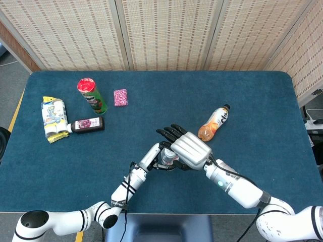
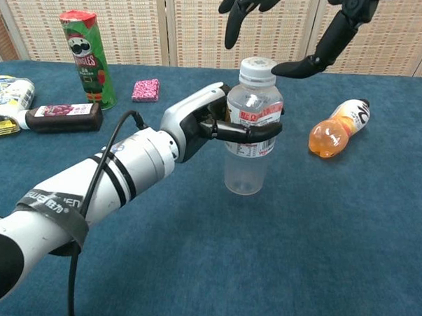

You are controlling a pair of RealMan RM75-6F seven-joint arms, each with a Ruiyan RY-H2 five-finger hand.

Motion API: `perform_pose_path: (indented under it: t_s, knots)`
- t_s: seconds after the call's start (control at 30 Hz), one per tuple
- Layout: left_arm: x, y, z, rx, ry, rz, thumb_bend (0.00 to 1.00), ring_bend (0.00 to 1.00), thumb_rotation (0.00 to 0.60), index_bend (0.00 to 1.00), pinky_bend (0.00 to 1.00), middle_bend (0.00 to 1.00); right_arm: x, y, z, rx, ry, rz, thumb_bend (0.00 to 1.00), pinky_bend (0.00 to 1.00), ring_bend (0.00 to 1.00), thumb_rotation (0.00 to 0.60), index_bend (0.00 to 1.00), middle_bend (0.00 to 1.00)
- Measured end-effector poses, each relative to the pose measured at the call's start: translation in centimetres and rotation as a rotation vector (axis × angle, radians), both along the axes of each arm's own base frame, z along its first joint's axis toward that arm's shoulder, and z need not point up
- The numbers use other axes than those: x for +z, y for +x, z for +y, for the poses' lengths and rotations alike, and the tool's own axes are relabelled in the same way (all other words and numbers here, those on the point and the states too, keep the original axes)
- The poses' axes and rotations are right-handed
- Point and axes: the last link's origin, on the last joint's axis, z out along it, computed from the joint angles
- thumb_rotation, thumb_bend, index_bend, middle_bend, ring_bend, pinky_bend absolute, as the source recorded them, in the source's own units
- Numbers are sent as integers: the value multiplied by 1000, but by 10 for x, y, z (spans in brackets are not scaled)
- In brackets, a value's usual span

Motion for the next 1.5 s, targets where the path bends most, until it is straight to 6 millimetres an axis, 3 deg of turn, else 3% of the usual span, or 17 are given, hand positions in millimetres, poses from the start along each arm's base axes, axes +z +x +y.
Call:
perform_pose_path:
  t_s: [0.17,0.33,0.53,1.5]
  knots:
    - [-3,-6,4,10,2,13,897,534,600,754,324,921,9,-5,0,0,-7,-35,323,0,0,600,237,0]
    - [-2,-2,3,0,9,4,895,535,600,754,326,920,16,-20,-13,-30,-50,-17,323,0,0,600,226,0]
    - [0,3,2,-11,19,6,889,536,600,754,325,921,9,-31,-17,-72,-21,39,323,0,0,600,227,0]
    - [-4,7,-2,-46,21,40,889,538,600,754,325,921,3,-22,-8,-53,26,83,323,0,0,600,263,0]
